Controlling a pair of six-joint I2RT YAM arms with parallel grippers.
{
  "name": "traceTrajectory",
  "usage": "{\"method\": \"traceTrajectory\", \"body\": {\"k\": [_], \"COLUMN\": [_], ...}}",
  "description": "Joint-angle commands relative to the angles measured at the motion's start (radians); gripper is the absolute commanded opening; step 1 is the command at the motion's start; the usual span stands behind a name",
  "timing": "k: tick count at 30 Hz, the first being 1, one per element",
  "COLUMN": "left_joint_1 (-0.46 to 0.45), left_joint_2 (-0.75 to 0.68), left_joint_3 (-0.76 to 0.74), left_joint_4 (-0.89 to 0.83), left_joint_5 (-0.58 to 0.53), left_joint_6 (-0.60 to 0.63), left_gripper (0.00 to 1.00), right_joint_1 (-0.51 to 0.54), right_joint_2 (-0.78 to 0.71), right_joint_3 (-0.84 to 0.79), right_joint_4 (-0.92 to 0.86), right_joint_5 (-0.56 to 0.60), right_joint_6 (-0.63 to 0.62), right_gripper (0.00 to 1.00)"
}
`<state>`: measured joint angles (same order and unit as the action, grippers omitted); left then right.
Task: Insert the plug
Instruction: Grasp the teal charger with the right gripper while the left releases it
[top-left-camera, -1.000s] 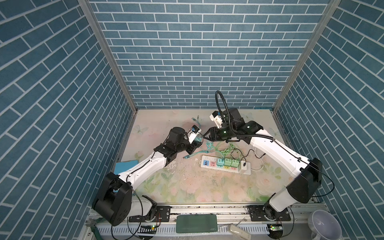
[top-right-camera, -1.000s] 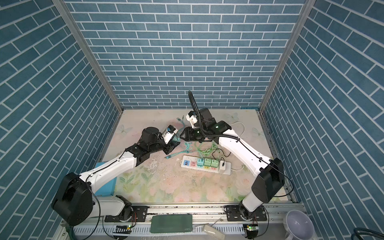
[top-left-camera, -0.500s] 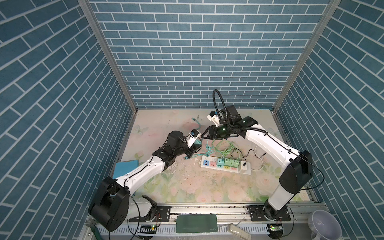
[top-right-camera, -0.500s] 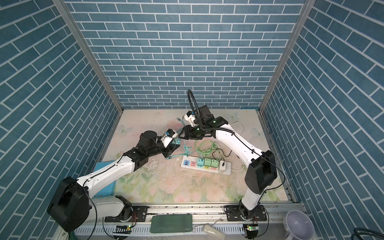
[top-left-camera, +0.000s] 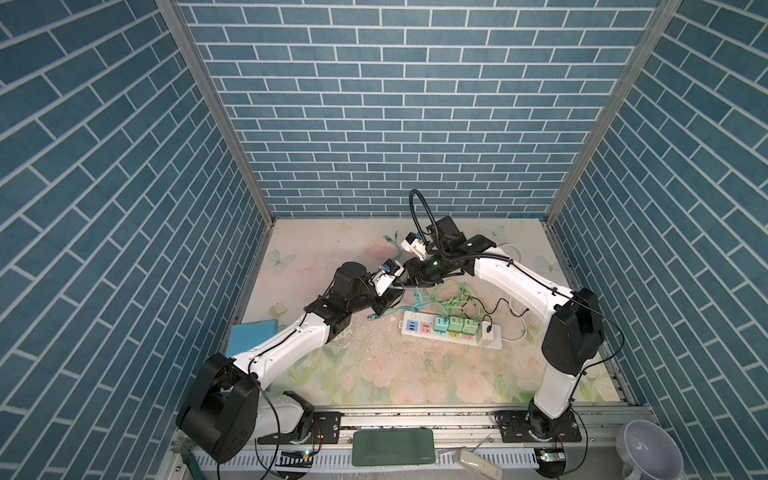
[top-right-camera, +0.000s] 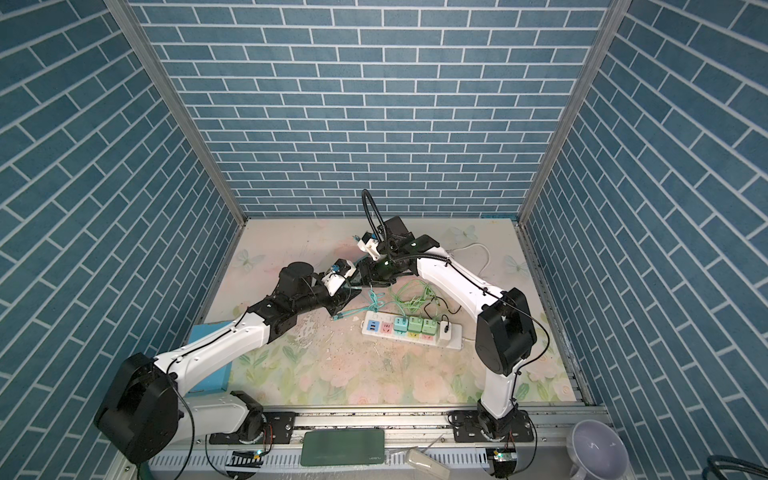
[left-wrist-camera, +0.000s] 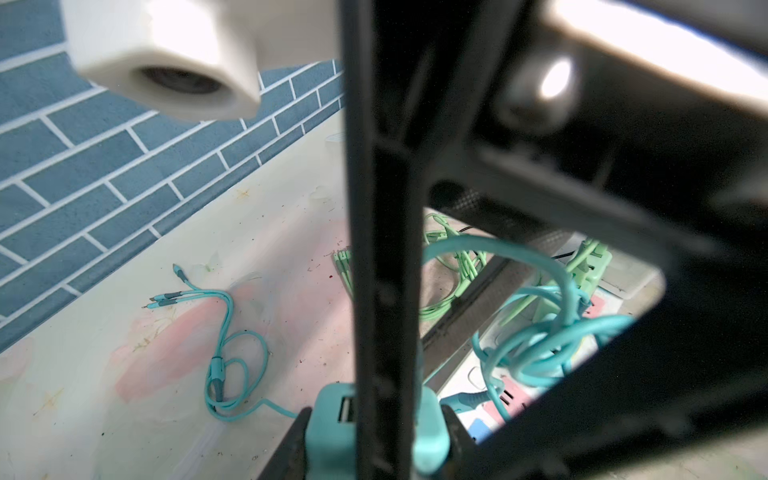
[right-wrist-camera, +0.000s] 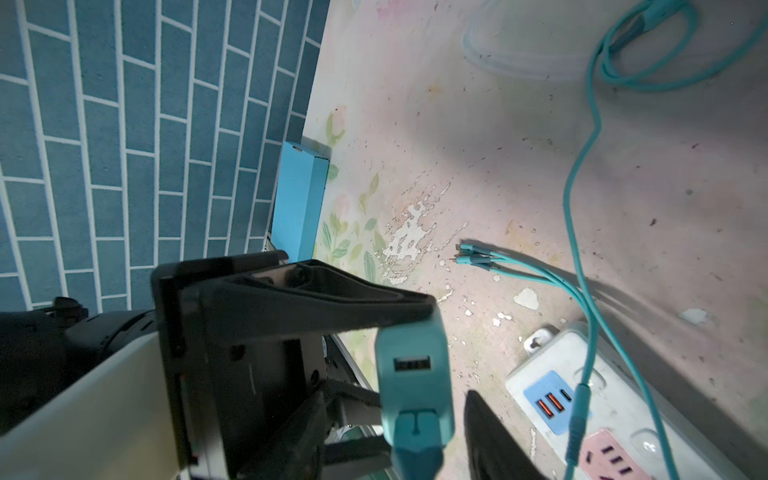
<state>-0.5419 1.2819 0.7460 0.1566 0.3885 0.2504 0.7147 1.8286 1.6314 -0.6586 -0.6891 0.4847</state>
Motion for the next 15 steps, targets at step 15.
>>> {"method": "traceTrajectory", "body": {"k": [15], "left_joint_1": [-0.004], "left_joint_2": [-0.017], "left_joint_3": [-0.028], "left_joint_4": [0.044], "left_joint_5": [0.024], "left_joint_6": [0.019], "left_gripper": [0.20], "right_joint_1": [0.026], "right_joint_2": [0.073], "right_joint_3": [0.074], "right_joint_4": [-0.038], "right_joint_5": [-0.033], "right_joint_6": [-0.054], "right_gripper": [0.25]}}
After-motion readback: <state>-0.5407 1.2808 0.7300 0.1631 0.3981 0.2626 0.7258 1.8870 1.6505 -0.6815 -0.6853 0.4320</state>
